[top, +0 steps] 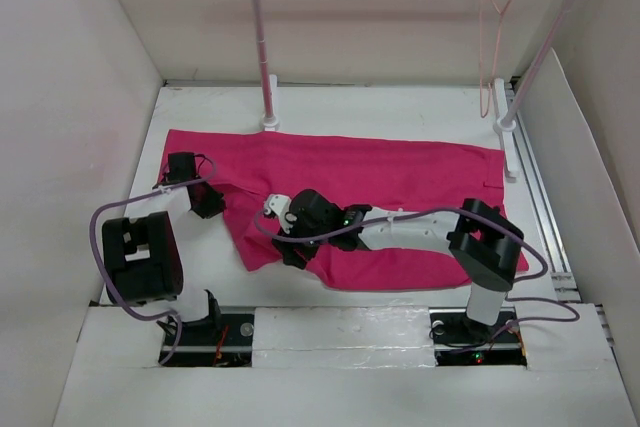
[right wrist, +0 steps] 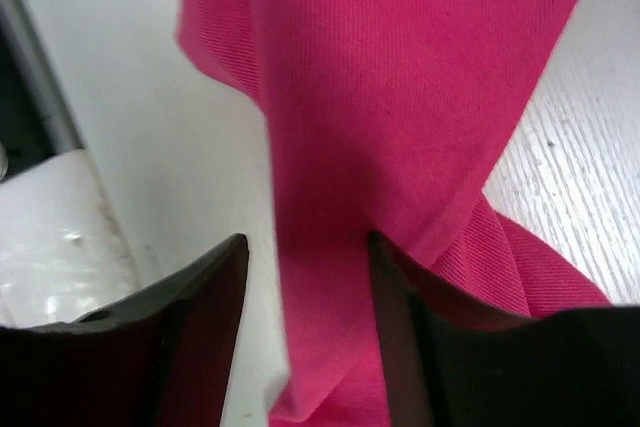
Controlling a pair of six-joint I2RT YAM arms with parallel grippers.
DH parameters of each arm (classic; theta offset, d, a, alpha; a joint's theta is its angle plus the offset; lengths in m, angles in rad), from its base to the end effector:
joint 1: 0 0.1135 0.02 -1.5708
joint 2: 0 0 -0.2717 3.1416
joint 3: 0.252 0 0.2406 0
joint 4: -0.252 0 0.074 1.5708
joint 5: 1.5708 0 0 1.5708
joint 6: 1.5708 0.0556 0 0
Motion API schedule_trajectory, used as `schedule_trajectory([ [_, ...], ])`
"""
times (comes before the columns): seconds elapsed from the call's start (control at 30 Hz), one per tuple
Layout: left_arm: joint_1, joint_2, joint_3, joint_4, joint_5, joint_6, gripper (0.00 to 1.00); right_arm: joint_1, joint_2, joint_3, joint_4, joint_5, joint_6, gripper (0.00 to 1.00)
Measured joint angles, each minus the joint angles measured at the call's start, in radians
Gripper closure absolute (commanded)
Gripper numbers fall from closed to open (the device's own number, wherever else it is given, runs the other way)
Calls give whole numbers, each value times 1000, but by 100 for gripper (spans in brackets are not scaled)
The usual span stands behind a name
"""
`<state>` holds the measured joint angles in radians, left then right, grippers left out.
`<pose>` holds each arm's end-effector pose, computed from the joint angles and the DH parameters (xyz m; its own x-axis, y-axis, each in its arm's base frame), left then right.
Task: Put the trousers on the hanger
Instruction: Fold the trousers
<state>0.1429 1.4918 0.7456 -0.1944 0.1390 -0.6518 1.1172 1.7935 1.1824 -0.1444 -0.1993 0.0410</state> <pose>0.2846 0.0332 0.1660 -0.5992 -0.6932 -0.4006 -0.5330 0.7188 -0.4465 0.1649 0.3633 0.2058 -0.3389 -0.6035 -0.7218 -0.9311 0.3250 0.1655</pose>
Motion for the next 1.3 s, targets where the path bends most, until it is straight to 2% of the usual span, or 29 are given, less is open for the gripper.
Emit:
schedule_trajectory([
  [0.03, -2, -3, 0, -1, 0, 5, 100, 0, 16, 0, -7, 13, 1, 51],
  [0.07, -2, -10, 1, -6, -2, 6, 100, 0, 25, 0, -13, 25, 1, 71],
  [0.1, -3, -22, 1, -16, -5, 9, 100, 0, 30, 0, -14, 36, -1, 85],
  [0.13, -3, -42, 1, -28, -10, 12, 100, 0, 31, 1, -13, 42, 0, 95],
  [0.17, -3, -69, 2, -45, -17, 15, 100, 0, 31, 3, -12, 48, 2, 100],
  [0.3, -2, -221, 12, -117, -57, 30, 100, 12, 31, 6, -5, 38, -13, 100],
  [0.33, 2, -256, 15, -131, -65, 35, 92, 23, 31, 6, -5, 31, -23, 100],
  [0.47, 16, -330, 15, -194, -97, 48, 89, 91, 4, -27, -8, -11, -64, 100],
  [0.5, 18, -339, 15, -210, -101, 48, 84, 105, -15, -45, -13, -32, -74, 93],
  [0.53, 19, -345, 16, -227, -105, 49, 73, 116, -35, -58, -34, -54, -87, 83],
  [0.57, 21, -351, 20, -247, -108, 52, 71, 122, -53, -62, -61, -75, -102, 59],
  [0.6, 21, -357, 27, -265, -115, 50, 67, 124, -69, -61, -92, -90, -113, 49],
  [0.67, 21, -366, 54, -297, -132, 50, 66, 117, -93, -57, -137, -113, -149, 38],
  [0.77, 21, -391, 86, -302, -147, 54, 67, 68, -112, -29, -187, -154, -183, 34],
  [0.87, 22, -421, 92, -304, -147, 61, 67, -10, -101, 27, -182, -214, -187, 36],
  [0.97, 22, -428, 92, -309, -147, 68, 67, -100, -24, 140, -156, -243, -156, 36],
  [1.1, 13, -444, 94, -331, -147, 80, 70, -146, 138, 262, -42, -242, -46, 34],
  [1.3, -4, -546, 168, -370, -144, 104, 74, -140, 332, 294, 74, -214, 164, 35],
])
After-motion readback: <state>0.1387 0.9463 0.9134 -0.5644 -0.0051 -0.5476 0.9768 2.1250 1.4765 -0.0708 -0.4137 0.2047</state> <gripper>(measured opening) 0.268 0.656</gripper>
